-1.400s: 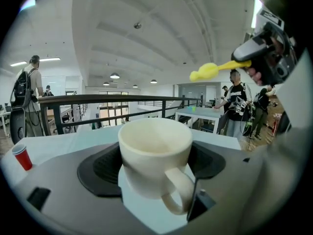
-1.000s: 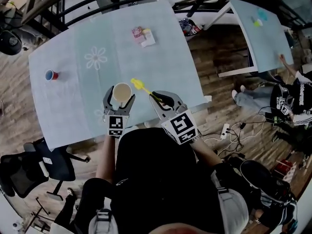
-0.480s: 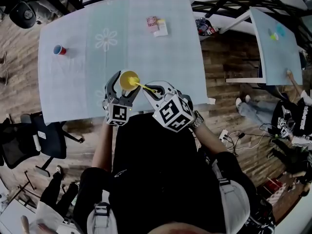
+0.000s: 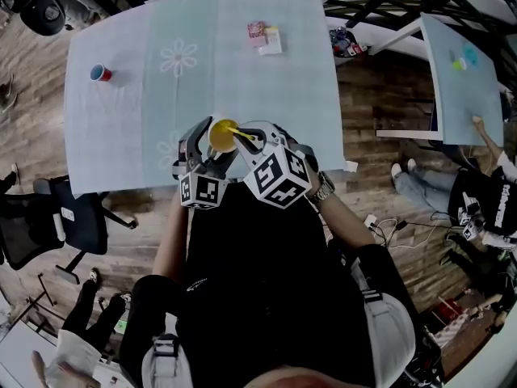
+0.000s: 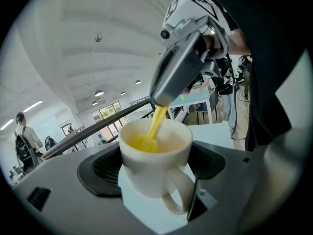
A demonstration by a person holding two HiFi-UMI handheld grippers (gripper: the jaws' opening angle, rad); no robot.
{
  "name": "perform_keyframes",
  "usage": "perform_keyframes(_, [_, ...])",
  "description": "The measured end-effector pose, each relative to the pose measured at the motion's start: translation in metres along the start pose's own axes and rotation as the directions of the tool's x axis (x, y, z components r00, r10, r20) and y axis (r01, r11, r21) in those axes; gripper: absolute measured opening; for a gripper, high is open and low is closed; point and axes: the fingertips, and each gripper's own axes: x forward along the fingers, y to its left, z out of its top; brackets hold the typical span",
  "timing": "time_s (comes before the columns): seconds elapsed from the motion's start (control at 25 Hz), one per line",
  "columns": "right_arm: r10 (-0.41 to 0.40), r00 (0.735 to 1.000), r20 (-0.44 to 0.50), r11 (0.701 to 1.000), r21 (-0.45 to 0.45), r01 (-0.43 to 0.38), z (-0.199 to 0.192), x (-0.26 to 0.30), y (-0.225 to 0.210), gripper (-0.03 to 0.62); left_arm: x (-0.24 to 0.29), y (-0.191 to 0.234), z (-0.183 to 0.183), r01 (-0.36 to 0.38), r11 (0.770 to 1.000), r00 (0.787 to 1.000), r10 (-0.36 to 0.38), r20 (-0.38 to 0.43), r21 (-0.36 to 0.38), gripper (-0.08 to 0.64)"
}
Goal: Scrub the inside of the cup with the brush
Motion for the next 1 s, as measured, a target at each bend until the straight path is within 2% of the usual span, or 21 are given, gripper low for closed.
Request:
perform_keyframes(0.2, [0.031,0.998,-0.060,0.998,0.047,-0.029,-0.015,0.002,-0.010,0.040,0.005,0.001,0.003,0.012,0.997,1.000,-0.010,-0.025,0.075,0.400])
perform_keyframes(0.32, [0.050,0.994,-0.101,0.998,0.041,-0.046,-0.022,0.005,-0.004,0.038,0.008,-0.002,0.003,0.028,0.993,0.999,-0.024,-0.034,0.117,0.400])
perform_keyframes(0.52, [0.089,0.986,-0.142,0.996,0.023,-0.087,-0.027,0.005,0.012,0.038,0.011,-0.004,0.005,0.033,0.994,0.999,-0.031,-0.026,0.107,0.400])
perform_keyframes(0.6, [0.114,0.984,-0.138,0.993,0.023,-0.111,-0.024,0.004,0.020,0.038,0.013,-0.004,0.006,0.034,0.994,0.999,-0.031,-0.024,0.104,0.400])
perform_keyframes(0.8, [0.106,0.989,-0.100,0.994,0.018,-0.105,-0.009,0.002,0.025,0.038,0.012,-0.008,0.005,0.037,0.993,0.999,-0.033,-0.034,0.113,0.400])
perform_keyframes(1.0, [0.047,0.998,-0.030,0.998,0.050,-0.045,0.014,-0.004,0.009,0.038,0.005,-0.014,0.008,0.049,0.991,0.998,-0.046,-0.031,0.125,0.400])
